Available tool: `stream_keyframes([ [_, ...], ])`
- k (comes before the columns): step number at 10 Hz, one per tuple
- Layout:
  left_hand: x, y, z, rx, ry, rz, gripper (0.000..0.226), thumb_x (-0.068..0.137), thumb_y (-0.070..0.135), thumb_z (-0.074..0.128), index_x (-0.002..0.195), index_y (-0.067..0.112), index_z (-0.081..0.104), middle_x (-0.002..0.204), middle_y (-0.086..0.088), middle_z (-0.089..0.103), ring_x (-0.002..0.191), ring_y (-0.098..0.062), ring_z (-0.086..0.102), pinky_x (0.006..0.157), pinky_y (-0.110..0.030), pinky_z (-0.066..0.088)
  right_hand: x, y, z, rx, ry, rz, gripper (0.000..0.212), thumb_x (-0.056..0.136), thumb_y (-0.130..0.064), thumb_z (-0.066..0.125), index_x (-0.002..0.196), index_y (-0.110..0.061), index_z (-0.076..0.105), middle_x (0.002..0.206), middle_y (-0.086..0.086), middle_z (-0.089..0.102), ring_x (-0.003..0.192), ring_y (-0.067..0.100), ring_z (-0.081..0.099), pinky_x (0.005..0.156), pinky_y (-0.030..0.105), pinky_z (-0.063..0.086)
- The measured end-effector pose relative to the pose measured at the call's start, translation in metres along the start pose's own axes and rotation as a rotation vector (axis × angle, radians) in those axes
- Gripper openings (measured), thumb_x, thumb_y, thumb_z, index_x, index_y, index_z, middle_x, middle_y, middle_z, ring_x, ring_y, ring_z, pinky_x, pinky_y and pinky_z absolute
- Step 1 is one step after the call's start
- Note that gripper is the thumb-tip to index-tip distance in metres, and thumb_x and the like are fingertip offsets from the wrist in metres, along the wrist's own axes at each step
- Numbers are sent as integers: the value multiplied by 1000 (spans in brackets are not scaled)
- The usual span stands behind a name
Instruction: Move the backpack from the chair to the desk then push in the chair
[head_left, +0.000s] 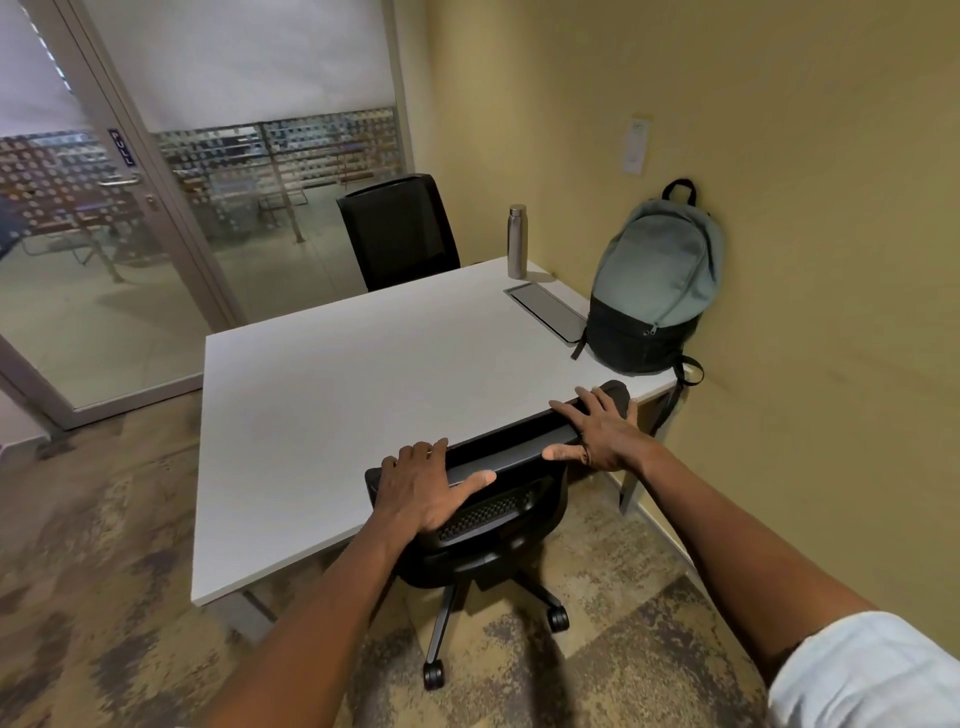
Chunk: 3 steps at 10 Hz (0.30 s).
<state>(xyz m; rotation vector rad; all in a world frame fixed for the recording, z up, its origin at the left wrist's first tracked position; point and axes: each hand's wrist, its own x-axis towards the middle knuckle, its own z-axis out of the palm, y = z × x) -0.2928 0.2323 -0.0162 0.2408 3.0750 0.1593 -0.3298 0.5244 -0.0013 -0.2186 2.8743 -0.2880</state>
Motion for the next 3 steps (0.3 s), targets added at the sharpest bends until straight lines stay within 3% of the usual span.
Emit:
stream_keyframes([
  [1,-3,-9,-9,-123,-61,32,118,70,94,3,157,17,21,163,-10,25,150,-28,22,122,-49,18,-17,-13,13,46,89,33,112,62,-98,15,156,-36,4,166,10,-6,152,30,-10,115,69,-4],
  [3,-18,-25,-17,-222,75,208,78,100,61,20,159,12,6,168,-6,1,155,-20,-1,126,-40,2,-58,-61,30,109,393,156,86,91,-74,12,157,-20,6,166,13,1,153,28,-3,121,54,2],
])
